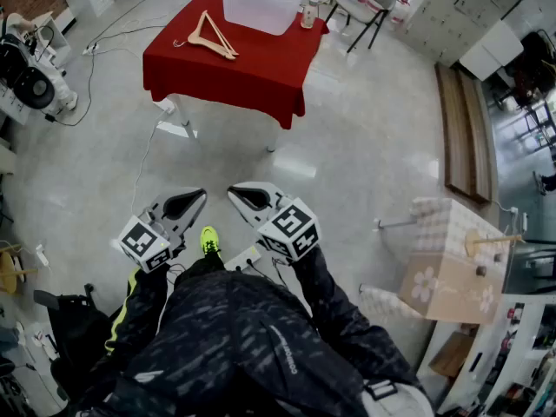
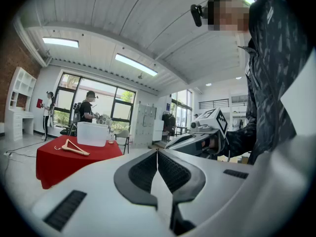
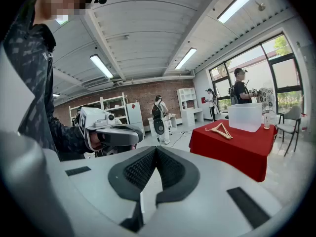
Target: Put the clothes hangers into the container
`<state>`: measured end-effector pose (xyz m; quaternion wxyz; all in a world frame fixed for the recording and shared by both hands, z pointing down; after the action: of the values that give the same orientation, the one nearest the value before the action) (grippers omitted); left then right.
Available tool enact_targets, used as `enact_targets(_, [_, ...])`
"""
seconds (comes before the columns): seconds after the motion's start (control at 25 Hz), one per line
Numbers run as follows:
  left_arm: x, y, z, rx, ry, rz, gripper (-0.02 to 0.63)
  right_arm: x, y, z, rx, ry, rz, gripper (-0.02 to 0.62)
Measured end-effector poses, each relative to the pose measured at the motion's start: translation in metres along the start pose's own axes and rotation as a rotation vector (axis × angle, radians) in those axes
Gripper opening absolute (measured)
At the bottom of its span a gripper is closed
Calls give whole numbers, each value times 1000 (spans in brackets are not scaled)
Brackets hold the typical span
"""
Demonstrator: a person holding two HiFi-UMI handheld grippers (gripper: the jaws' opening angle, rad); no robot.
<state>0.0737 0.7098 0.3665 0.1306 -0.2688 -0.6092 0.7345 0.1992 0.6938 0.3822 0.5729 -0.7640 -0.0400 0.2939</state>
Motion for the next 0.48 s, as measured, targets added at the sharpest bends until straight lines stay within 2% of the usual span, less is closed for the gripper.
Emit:
enact_targets(0.24, [-5,2,13,11,0,-8,12,-8,7,-9,-1,15,-2,15])
enact_targets(0.48, [2,-6,46,52,-6,-12,12,-45,16,-15,-10,10,36,15])
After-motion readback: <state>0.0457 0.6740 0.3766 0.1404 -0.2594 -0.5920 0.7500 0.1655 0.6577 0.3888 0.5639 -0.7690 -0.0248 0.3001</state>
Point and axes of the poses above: the fingertips, and each gripper's own axes: x backward along the fingers, z to its left, y out of its top, the point moved 5 cm from there along x, backward along the fingers, and after that the axes turned 7 degrees about z, right-handed, at the moved point
